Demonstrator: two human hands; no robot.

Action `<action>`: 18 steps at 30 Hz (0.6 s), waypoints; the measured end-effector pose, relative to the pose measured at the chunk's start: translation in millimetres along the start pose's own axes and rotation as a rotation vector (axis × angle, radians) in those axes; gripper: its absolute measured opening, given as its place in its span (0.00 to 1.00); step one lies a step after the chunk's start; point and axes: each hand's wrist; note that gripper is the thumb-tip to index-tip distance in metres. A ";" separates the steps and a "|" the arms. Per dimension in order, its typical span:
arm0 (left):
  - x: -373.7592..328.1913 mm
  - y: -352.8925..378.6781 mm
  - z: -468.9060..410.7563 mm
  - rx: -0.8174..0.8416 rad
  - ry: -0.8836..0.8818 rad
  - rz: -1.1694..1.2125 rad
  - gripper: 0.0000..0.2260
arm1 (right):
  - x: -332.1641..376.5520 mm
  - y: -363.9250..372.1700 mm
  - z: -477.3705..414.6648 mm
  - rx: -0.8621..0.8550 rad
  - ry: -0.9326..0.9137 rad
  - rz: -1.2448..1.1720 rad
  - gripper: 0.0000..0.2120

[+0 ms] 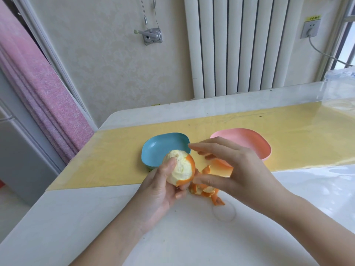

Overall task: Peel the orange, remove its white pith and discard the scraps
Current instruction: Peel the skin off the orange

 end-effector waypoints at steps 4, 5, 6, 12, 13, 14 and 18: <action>1.1 -0.3 2.5 -0.001 -0.002 -0.081 0.19 | 3.2 7.9 1.7 0.010 -0.124 0.018 0.22; 2.0 -0.3 2.4 -0.009 0.002 -0.096 0.20 | 2.8 9.3 2.1 -0.005 -0.131 0.016 0.21; 2.6 -0.3 2.4 -0.016 0.007 -0.108 0.21 | 1.9 10.3 2.4 -0.017 -0.136 0.014 0.20; 4.9 -0.1 4.0 -0.014 0.003 -0.212 0.19 | -2.1 9.4 3.1 0.034 -0.156 0.027 0.18; 5.8 -0.4 4.1 -0.009 0.006 -0.238 0.20 | -1.8 8.2 2.8 0.053 -0.165 0.029 0.17; 6.6 -0.2 4.3 -0.002 0.012 -0.258 0.20 | -1.6 7.1 2.4 0.068 -0.174 0.026 0.17; 7.0 1.8 5.4 0.027 0.026 -0.282 0.20 | -0.5 5.1 1.0 0.097 -0.202 0.013 0.15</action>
Point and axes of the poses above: each hand's wrist, its own z-axis away from the middle knuckle, its own y-axis out of the palm, x = y × z, and after that the axes turned 3 degrees about -x, right-handed
